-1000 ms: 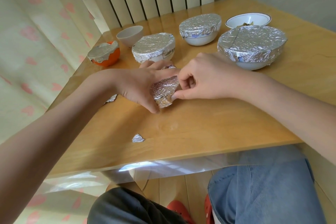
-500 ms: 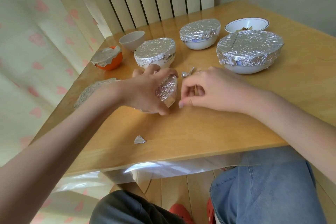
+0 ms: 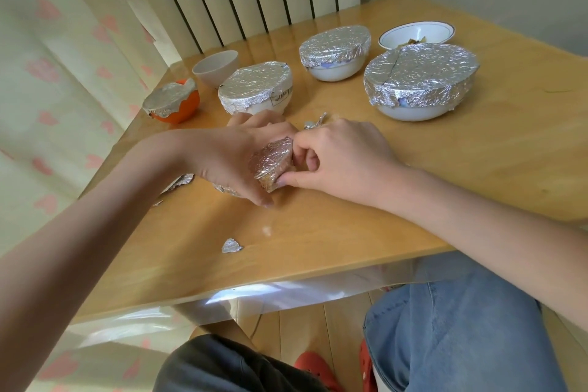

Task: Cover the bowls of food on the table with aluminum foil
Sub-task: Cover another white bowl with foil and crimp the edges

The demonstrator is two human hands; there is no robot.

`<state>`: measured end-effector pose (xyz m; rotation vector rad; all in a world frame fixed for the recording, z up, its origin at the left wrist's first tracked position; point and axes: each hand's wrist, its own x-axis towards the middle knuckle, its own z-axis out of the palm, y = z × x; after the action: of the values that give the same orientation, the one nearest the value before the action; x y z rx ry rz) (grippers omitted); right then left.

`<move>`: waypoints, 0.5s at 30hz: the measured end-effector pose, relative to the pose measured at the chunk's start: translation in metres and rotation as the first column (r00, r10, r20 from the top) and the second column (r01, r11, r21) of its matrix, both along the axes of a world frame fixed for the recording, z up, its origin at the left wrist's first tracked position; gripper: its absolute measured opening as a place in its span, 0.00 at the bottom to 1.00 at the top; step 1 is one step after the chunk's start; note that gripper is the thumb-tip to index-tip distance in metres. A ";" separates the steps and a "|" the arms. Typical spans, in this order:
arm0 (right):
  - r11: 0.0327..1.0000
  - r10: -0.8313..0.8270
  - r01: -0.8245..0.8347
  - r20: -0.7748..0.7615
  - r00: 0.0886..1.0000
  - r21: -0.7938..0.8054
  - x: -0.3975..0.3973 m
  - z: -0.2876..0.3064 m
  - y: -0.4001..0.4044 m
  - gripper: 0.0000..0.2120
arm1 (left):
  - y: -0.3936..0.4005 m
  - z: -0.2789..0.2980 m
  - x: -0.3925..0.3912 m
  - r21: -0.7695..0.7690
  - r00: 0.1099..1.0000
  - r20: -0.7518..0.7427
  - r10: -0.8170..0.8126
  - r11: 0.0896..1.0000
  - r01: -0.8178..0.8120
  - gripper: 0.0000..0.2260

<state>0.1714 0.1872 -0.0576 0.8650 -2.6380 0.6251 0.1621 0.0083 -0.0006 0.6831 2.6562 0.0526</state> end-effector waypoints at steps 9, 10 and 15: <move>0.998 0.047 -0.050 0.091 0.995 0.024 -0.019 0.021 0.004 0.20 | -0.002 -0.002 -0.002 0.012 1.000 -0.004 0.010 1.000 -0.010 0.33; 0.998 0.027 -0.031 0.071 0.997 0.053 -0.022 0.025 0.003 0.22 | -0.002 -0.002 -0.002 0.018 1.000 -0.003 0.010 1.000 -0.010 0.34; 0.990 -0.001 -0.011 0.083 0.997 0.141 -0.039 0.034 -0.001 0.29 | -0.001 -0.002 -0.001 0.018 1.000 -0.005 0.015 1.000 -0.015 0.36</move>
<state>0.1326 0.1859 -0.0232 0.9036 -2.7835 0.4905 0.1612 0.0072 -0.0026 0.6698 2.6687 0.0792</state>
